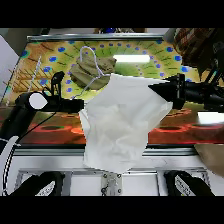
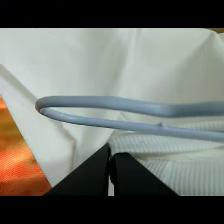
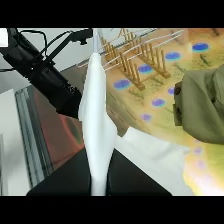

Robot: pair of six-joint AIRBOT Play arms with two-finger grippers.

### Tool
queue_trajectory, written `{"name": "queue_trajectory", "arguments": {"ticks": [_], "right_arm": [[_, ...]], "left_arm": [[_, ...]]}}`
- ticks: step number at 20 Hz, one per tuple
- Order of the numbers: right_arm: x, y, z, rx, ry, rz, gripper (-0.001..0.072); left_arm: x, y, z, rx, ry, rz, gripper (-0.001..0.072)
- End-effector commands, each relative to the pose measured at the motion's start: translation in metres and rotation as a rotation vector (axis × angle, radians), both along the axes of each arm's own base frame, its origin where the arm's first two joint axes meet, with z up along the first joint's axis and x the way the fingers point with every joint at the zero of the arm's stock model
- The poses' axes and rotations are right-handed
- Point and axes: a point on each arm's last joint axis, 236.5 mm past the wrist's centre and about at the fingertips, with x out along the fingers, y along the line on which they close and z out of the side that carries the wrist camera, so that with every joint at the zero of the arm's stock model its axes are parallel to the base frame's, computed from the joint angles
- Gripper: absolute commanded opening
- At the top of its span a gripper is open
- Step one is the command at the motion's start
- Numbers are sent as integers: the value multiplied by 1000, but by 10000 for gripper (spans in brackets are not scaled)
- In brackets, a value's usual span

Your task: Fold the clothes and pants, and hang the long-sleeved shirts on hangers.

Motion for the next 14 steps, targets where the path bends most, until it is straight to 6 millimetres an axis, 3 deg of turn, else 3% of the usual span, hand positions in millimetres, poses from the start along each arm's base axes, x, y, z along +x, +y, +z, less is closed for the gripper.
{"name": "queue_trajectory", "arguments": {"ticks": [1,8,14], "right_arm": [[-2,-1,-14,-49,43,3,24],[-1,-1,-13,-27,82,-3,27],[0,2,19,104,47,1,24]], "left_arm": [[13,-7,20,-3,-34,-25,24],[-9,-2,13,-1,-27,-26,24],[-23,0,14,-11,-34,-26,24]]}}
